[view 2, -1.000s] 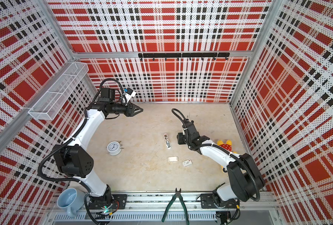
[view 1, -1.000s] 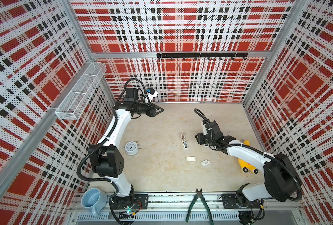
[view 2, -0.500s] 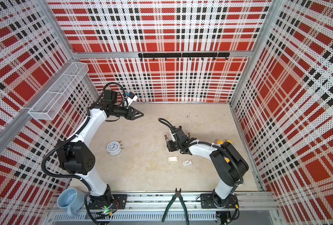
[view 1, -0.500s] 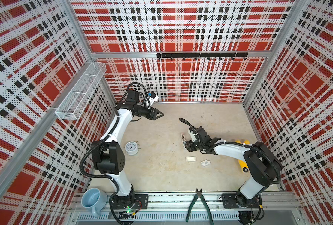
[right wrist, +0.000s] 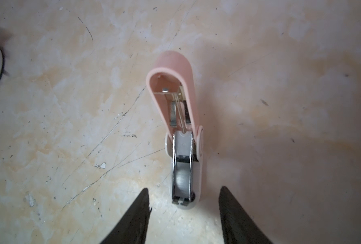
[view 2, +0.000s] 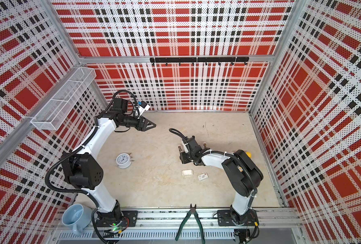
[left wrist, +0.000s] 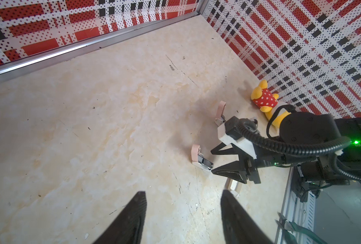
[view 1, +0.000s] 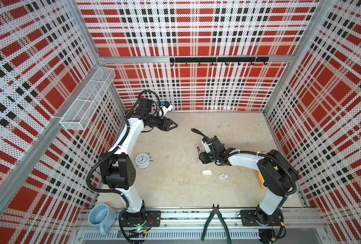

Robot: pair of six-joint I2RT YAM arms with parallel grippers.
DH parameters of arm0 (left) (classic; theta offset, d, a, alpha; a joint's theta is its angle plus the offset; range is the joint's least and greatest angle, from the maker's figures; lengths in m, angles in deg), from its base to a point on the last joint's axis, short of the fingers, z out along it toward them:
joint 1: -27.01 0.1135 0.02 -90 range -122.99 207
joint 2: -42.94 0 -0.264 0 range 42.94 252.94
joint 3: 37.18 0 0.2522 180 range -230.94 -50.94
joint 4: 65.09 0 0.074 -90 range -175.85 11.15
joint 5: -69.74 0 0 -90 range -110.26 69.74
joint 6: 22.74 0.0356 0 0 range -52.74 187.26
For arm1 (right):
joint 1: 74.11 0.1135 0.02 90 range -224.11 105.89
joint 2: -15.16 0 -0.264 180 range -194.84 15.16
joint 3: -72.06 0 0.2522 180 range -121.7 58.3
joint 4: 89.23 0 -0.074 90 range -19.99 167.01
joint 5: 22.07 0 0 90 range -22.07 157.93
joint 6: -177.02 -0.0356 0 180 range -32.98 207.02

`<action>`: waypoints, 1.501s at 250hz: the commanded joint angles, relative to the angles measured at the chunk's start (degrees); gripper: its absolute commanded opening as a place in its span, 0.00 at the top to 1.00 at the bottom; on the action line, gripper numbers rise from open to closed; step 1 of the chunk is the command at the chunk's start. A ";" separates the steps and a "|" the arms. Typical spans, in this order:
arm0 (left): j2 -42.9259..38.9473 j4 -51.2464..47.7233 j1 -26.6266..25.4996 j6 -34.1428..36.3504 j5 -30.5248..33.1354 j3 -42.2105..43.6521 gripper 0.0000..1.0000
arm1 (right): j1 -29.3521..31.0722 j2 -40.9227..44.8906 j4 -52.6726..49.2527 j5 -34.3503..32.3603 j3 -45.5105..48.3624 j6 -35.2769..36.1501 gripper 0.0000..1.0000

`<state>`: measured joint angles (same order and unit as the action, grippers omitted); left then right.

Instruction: Load the staples into the stapler

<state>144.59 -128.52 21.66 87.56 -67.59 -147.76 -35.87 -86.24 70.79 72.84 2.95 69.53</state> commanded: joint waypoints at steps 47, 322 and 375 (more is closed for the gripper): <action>-0.44 -1.38 -0.44 1.76 -0.66 1.45 0.41 | 0.31 -2.42 0.99 -0.26 -2.76 2.63 0.45; -0.66 -4.37 1.55 4.28 -0.44 2.52 0.42 | 1.30 -13.27 -3.88 5.09 -12.11 16.10 0.64; -1.19 -4.68 2.04 4.75 -0.02 3.02 0.42 | 2.96 -15.27 -4.54 7.09 -15.66 18.61 0.63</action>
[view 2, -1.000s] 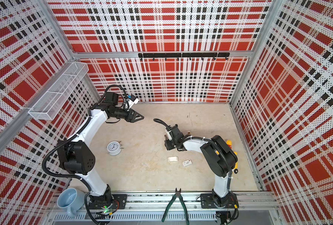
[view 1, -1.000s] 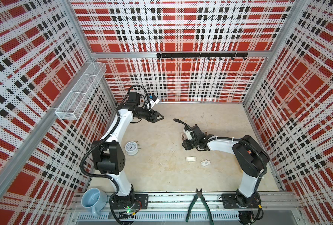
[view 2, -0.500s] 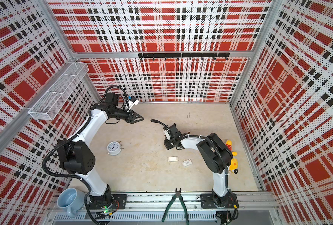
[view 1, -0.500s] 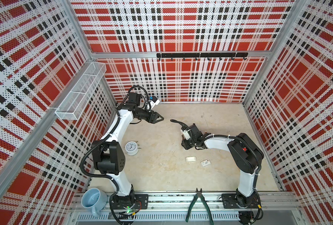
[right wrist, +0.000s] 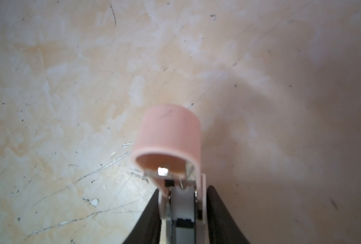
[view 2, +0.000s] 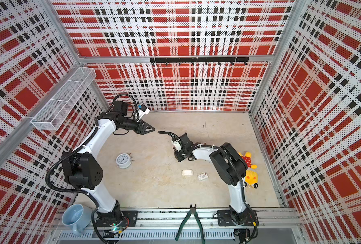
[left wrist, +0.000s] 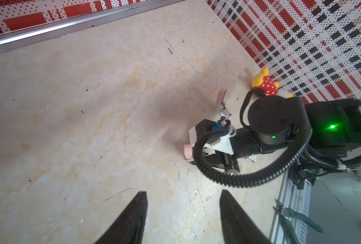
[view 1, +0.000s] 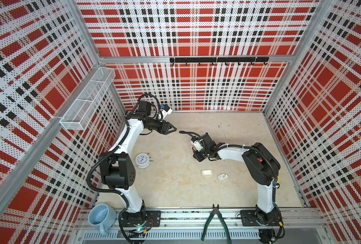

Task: Load the staples into the stapler
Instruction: 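Move the right gripper toward the stapler's pink top while the left gripper reaches toward it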

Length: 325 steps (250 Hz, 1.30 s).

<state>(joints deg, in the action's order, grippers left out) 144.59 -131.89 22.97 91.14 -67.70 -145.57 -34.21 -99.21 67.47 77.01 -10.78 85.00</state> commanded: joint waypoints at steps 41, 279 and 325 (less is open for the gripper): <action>-1.48 -1.54 1.09 2.41 1.03 1.77 0.41 | 1.67 -2.91 -1.26 3.34 -3.61 3.96 0.57; 12.62 -2.08 -9.59 -10.81 9.61 -3.73 0.50 | -3.93 20.73 6.42 17.71 19.32 -39.35 0.72; 15.78 -1.51 -9.62 -13.49 8.64 -4.31 0.54 | -4.16 17.23 11.48 18.16 19.96 -41.74 0.75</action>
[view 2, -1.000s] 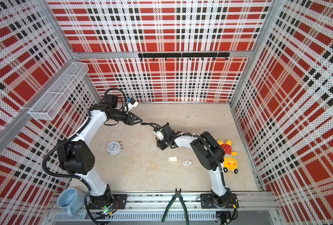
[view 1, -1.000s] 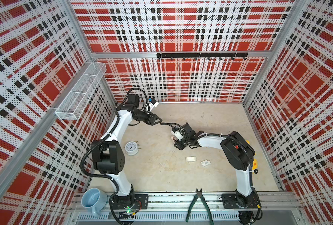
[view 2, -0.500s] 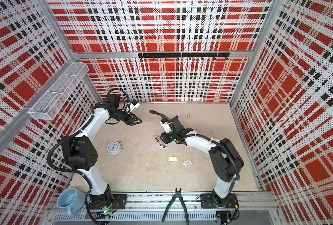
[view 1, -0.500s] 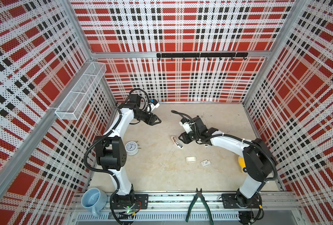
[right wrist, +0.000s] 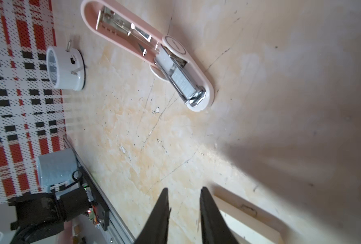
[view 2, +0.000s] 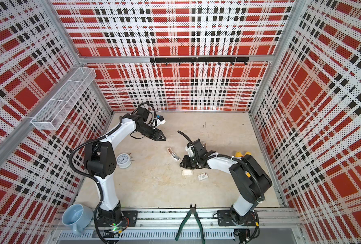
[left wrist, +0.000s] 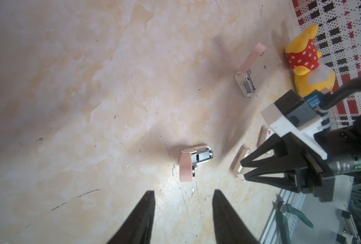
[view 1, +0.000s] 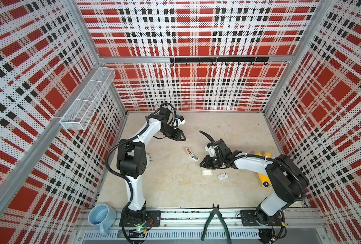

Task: Load the staples into the stapler
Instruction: 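Move the right gripper toward the stapler's pink top while the left gripper reaches toward it, then grasp the stapler's pink top with the left gripper while the right gripper holds the base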

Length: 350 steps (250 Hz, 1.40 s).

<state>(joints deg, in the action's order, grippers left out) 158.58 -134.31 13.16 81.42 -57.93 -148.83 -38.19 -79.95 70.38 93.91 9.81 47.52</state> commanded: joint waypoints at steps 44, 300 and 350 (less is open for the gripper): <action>1.01 5.24 -0.45 -7.08 -1.97 2.44 0.57 | -1.07 -5.99 11.26 1.60 -2.12 -5.67 0.78; 0.44 15.37 -0.43 -12.61 -10.58 15.04 0.71 | -4.37 -16.68 20.14 4.26 -3.66 -8.76 0.85; 0.33 14.96 -0.42 -12.13 -11.69 15.52 0.72 | -4.78 -17.12 19.04 4.46 -4.53 -7.78 0.85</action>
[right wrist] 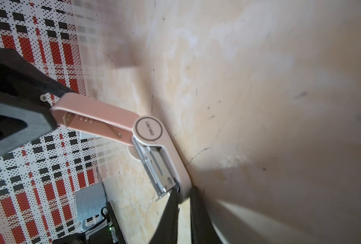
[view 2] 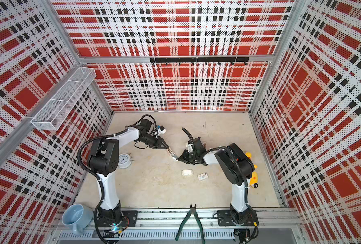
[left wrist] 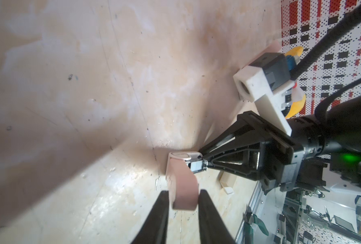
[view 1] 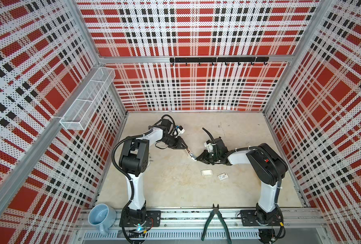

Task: Load the staples into the stapler
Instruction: 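Grasp the stapler's pink top with the left gripper while the right gripper holds the base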

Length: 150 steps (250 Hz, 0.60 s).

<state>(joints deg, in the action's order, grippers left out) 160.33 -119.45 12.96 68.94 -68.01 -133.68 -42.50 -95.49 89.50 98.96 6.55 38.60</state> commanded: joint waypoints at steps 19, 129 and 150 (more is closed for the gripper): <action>-1.58 0.17 -0.26 0.49 -1.91 0.61 0.72 | -0.74 -1.74 -0.83 -0.63 -1.68 1.75 0.85; -3.98 -1.58 -0.37 2.60 -2.16 3.88 0.71 | -1.72 -4.37 -3.54 0.59 -5.97 4.56 0.85; -4.23 -1.85 -0.29 2.91 -2.21 4.32 0.70 | -1.93 -4.86 -3.53 0.86 -6.58 4.61 0.85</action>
<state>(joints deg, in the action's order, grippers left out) 158.34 -120.24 12.92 70.55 -69.36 -130.38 -44.03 -98.48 86.36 99.81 1.31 41.77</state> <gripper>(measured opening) 0.289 0.149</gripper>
